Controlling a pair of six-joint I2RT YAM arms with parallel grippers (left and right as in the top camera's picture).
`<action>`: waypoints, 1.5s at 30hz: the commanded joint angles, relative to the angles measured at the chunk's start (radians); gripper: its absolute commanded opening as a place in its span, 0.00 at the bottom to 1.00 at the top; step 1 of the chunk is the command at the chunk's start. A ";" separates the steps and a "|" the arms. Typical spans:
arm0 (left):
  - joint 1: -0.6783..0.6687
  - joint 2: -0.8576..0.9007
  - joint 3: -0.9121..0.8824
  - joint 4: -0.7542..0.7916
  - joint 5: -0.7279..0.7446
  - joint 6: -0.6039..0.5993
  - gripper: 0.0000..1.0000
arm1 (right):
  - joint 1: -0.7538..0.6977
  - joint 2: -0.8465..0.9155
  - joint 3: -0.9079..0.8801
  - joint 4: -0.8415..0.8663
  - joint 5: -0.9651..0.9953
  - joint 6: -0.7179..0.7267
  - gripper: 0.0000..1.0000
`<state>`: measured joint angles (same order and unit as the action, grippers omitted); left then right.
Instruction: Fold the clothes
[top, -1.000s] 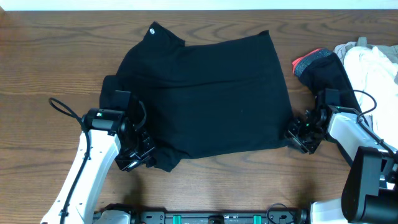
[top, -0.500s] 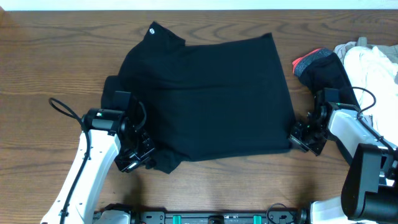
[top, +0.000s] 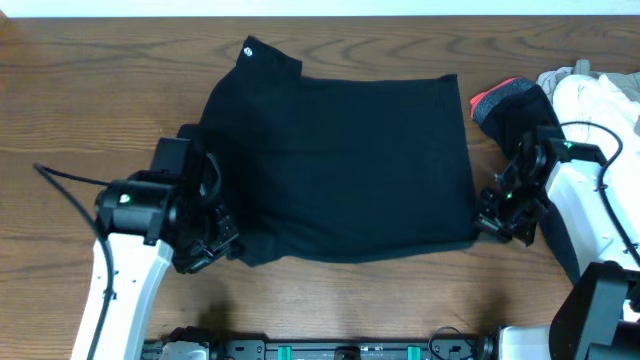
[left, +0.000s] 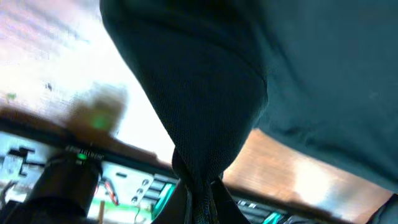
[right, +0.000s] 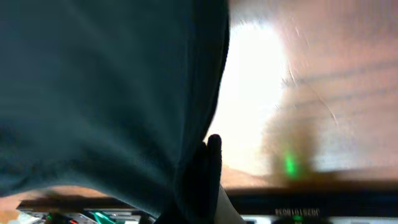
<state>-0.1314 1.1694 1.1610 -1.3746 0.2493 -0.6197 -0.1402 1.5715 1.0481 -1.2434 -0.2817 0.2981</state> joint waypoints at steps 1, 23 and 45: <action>0.022 0.006 0.031 0.035 -0.065 0.034 0.06 | 0.003 -0.010 0.023 0.049 -0.031 -0.034 0.01; 0.043 0.240 0.031 0.504 -0.100 0.317 0.06 | 0.001 0.132 0.023 0.541 -0.194 0.100 0.01; 0.043 0.341 0.031 0.696 -0.157 0.410 0.07 | -0.003 0.132 0.022 0.713 -0.136 0.225 0.03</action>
<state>-0.0925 1.4899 1.1751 -0.6903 0.1150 -0.2340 -0.1402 1.7004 1.0542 -0.5335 -0.4328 0.5091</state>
